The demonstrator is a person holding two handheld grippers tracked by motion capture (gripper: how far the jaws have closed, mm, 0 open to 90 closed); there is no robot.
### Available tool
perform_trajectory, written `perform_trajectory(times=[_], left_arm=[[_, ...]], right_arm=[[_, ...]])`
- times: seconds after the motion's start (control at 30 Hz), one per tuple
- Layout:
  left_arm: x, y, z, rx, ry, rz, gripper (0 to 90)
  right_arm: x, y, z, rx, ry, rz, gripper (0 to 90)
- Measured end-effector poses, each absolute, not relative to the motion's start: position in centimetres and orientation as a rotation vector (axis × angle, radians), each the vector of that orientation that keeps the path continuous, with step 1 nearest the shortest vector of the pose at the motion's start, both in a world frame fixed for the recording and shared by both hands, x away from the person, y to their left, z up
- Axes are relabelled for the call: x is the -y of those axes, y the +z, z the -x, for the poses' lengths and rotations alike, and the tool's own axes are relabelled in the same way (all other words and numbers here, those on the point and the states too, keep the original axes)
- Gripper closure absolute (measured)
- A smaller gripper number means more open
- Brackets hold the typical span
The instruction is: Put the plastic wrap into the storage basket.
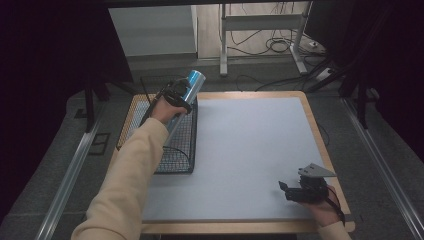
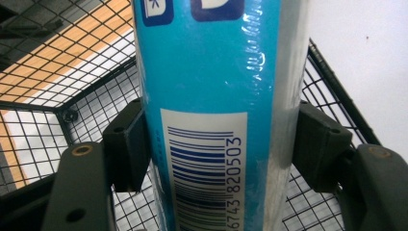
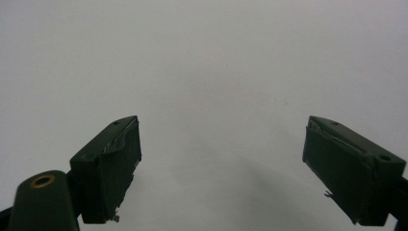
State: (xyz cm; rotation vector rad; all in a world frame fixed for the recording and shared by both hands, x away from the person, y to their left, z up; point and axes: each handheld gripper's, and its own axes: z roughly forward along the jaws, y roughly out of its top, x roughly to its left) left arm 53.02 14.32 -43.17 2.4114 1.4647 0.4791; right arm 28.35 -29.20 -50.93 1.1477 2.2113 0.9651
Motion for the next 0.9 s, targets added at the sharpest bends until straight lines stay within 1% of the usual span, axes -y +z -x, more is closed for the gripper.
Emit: perform_trajectory(times=[0.33,0.37,0.43,0.5,0.63,0.9], left_arm=[[-14.4,-42.4,-52.5,-1.423,0.514,-2.373,29.3],[-14.4,-42.3,-52.4,-1.425,0.514,-2.373,28.1],[-14.4,-42.2,-52.3,-1.436,0.502,-2.371,22.0],[-14.4,-41.9,-51.9,-1.441,0.503,-2.353,17.9],[-14.6,-40.8,-50.9,-1.421,0.448,-2.311,12.9],[-14.1,-37.5,-47.9,-1.278,0.384,-2.212,13.3]], right_arm=[[29.1,-50.8,-28.2,-2.203,0.975,-1.146,13.8],[29.1,-50.7,-28.2,-2.203,0.978,-1.144,13.8],[29.1,-50.6,-28.2,-2.203,0.981,-1.139,13.8],[29.1,-50.6,-28.2,-2.200,0.985,-1.145,13.8],[29.3,-50.8,-28.3,-2.196,0.990,-1.167,13.8],[29.2,-50.7,-28.0,-2.196,0.982,-1.159,13.8]])
